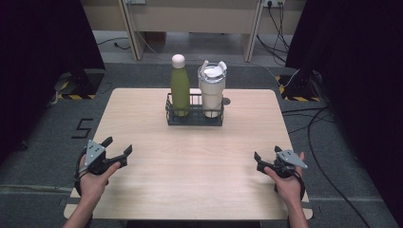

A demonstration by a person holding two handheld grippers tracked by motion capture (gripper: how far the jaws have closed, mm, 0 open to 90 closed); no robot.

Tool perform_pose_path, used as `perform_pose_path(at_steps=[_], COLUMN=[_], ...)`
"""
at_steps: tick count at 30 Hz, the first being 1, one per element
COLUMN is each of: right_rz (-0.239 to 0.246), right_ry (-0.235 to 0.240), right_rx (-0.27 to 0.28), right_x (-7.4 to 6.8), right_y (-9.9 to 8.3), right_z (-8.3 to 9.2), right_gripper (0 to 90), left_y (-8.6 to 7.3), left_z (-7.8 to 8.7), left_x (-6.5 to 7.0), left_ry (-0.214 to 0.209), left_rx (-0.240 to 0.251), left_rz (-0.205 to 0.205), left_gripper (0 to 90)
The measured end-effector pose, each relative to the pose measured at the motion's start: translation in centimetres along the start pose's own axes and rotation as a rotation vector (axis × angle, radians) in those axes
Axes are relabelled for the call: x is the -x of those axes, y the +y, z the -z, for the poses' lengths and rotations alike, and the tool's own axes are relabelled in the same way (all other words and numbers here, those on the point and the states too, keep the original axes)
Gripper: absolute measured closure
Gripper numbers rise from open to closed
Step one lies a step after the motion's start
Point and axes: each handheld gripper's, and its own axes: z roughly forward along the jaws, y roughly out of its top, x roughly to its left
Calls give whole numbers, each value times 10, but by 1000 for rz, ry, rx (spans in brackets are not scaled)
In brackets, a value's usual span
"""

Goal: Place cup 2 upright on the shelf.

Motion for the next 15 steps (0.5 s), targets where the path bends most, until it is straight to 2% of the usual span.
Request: perform_pose_path(at_steps=[15], right_rz=[1], right_ry=[0], right_rx=[0], right_x=[0], right_y=[0], right_z=[0], right_gripper=[103], left_y=[-22], left_z=[4], left_x=[-9], left_ry=[35], left_rx=[-33], left_rz=[13], left_gripper=[147])
